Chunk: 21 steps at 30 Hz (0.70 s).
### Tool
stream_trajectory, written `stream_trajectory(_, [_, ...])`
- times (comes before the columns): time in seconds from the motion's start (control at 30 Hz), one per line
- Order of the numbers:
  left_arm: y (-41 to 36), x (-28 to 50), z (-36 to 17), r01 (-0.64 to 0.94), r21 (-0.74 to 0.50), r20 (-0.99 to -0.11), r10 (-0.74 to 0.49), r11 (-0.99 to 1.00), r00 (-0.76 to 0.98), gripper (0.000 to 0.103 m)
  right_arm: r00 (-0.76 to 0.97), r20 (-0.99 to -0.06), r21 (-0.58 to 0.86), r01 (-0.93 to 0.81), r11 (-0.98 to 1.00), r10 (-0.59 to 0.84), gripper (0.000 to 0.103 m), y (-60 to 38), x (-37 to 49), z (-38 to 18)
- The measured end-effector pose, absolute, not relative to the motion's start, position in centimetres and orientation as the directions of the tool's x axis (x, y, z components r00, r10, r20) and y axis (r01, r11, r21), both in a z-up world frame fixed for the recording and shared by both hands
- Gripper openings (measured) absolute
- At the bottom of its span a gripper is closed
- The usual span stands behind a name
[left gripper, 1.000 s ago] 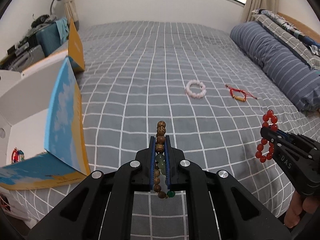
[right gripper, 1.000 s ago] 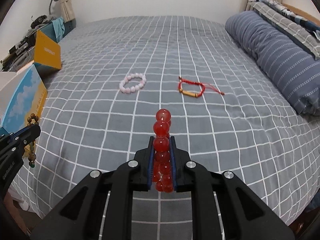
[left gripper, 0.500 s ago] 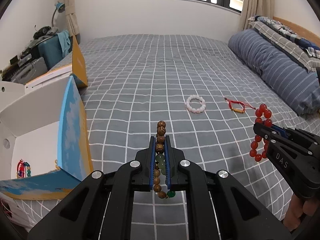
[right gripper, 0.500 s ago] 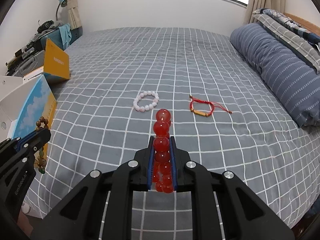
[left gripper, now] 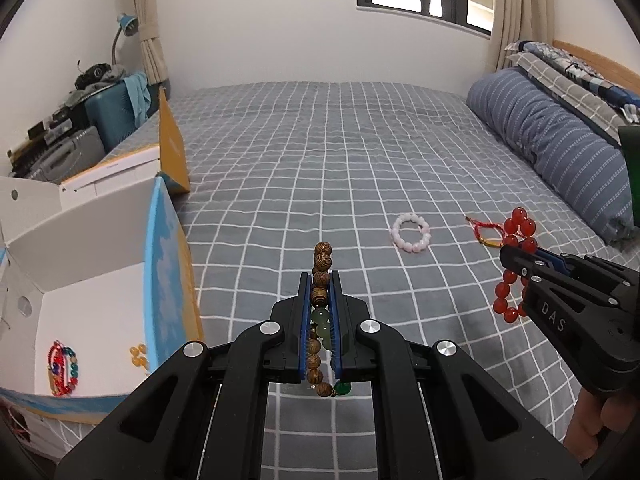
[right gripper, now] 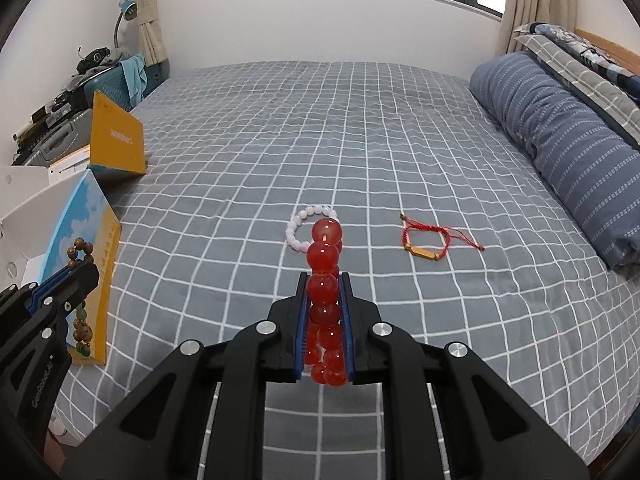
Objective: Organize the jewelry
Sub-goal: 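Carry the wooden bead and red bead bracelets with both tools into the white box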
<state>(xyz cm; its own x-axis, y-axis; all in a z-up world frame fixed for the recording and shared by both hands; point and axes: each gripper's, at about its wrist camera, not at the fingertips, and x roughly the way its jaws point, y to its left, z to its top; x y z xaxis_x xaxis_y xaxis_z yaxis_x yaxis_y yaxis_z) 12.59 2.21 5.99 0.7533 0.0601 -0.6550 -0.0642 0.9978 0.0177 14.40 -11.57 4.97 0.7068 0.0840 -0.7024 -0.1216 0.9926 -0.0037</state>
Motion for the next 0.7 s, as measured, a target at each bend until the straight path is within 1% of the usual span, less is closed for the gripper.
stream_trajectory(0.27, [4.5,12.4,7.3,-0.087,0.015,-0.654,0.076,0.996,0.753,0.008,0.714,-0.694,-0.009,-0.143,0.99,0.097,0.013,-9.1,14.7,6.3])
stream_trajectory(0.7, [10.3,10.2,10.0,-0.181,-0.005,-0.638,0.136,0.984,0.758,0.008,0.72,-0.677,-0.005,-0.215,0.977,0.155,0.013,-3.4,13.9,8.9])
